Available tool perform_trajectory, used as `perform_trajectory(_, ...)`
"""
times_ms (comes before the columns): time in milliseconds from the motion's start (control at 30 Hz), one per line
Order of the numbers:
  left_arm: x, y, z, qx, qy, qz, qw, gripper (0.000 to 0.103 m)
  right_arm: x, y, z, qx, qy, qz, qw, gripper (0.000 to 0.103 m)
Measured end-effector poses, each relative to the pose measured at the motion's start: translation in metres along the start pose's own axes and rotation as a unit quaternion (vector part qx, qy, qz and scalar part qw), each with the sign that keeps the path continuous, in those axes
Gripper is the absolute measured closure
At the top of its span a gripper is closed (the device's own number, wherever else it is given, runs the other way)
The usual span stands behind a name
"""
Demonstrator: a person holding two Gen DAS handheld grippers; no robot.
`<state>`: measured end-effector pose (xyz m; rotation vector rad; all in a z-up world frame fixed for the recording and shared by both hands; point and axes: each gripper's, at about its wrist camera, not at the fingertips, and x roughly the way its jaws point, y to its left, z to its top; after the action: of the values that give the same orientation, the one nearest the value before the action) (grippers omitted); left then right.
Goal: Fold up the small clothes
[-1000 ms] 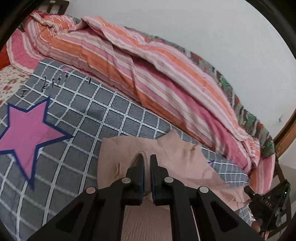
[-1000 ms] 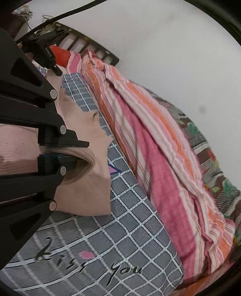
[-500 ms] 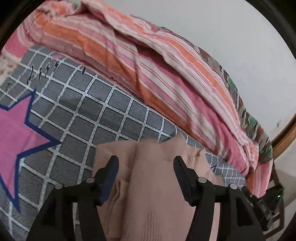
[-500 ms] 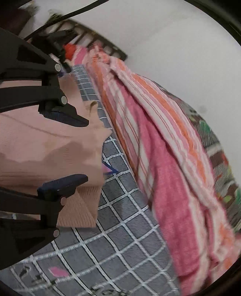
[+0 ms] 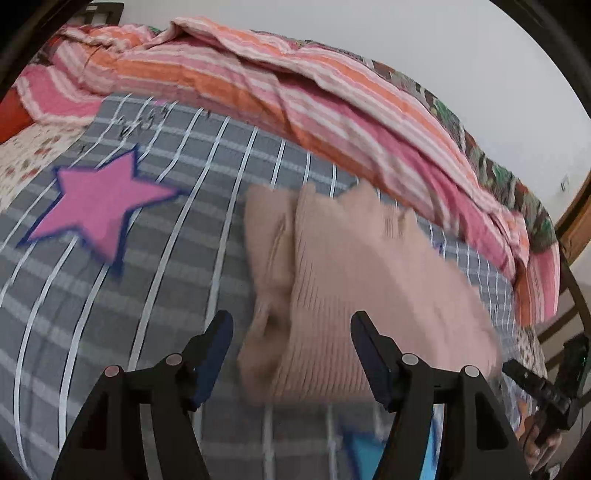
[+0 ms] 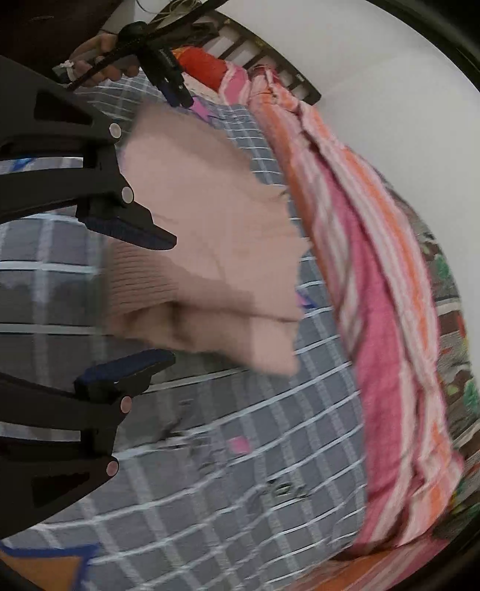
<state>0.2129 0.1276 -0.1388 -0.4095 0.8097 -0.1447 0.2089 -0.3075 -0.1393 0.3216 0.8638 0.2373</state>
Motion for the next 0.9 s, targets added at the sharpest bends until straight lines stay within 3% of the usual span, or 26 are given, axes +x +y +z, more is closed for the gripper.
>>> perform_trajectory(200, -0.014, 0.011, -0.046, -0.007, 0.016, -0.049, 0.9986, 0.039, 0.001, 0.003, -0.038, 0.017, 0.021, 0.022, 0.999, 0.047)
perform_trajectory(333, 0.003, 0.008, -0.037, -0.037, 0.018, -0.086, 0.9954, 0.039, 0.012, 0.008, -0.032, 0.04, 0.009, 0.037, 0.998, 0.045)
perform_trajectory(500, 0.025, 0.013, -0.02, -0.09, 0.003, -0.078, 0.9929, 0.044, 0.042, 0.002, -0.013, 0.105, 0.001, 0.045, 0.993, 0.046)
perform_trajectory(533, 0.028, 0.013, -0.017, -0.096, 0.002, -0.068, 0.993, 0.051, 0.044, 0.002, -0.011, 0.111, -0.003, 0.042, 0.993, 0.048)
perform_trajectory(567, 0.031, 0.014, -0.014, -0.102, 0.004, -0.055, 0.9933, 0.066, 0.048, 0.0, -0.007, 0.123, -0.007, 0.035, 0.992, 0.051)
perform_trajectory(600, 0.034, 0.015, -0.01, -0.107, 0.011, -0.045, 0.9931, 0.075, 0.05, -0.001, -0.004, 0.133, -0.009, 0.028, 0.991, 0.063)
perform_trajectory(633, 0.035, 0.017, -0.01, -0.113, 0.015, -0.049, 0.9923, 0.088, 0.052, -0.003, -0.001, 0.142, -0.009, 0.031, 0.989, 0.084)
perform_trajectory(667, 0.034, 0.02, -0.009, -0.122, 0.015, -0.06, 0.9905, 0.09, 0.055, -0.004, 0.0, 0.144, -0.002, 0.043, 0.989, 0.092)
perform_trajectory(900, -0.002, 0.01, -0.019, -0.093, -0.006, -0.055, 0.9941, 0.092, 0.026, -0.002, -0.006, 0.147, -0.02, 0.061, 0.987, 0.094)
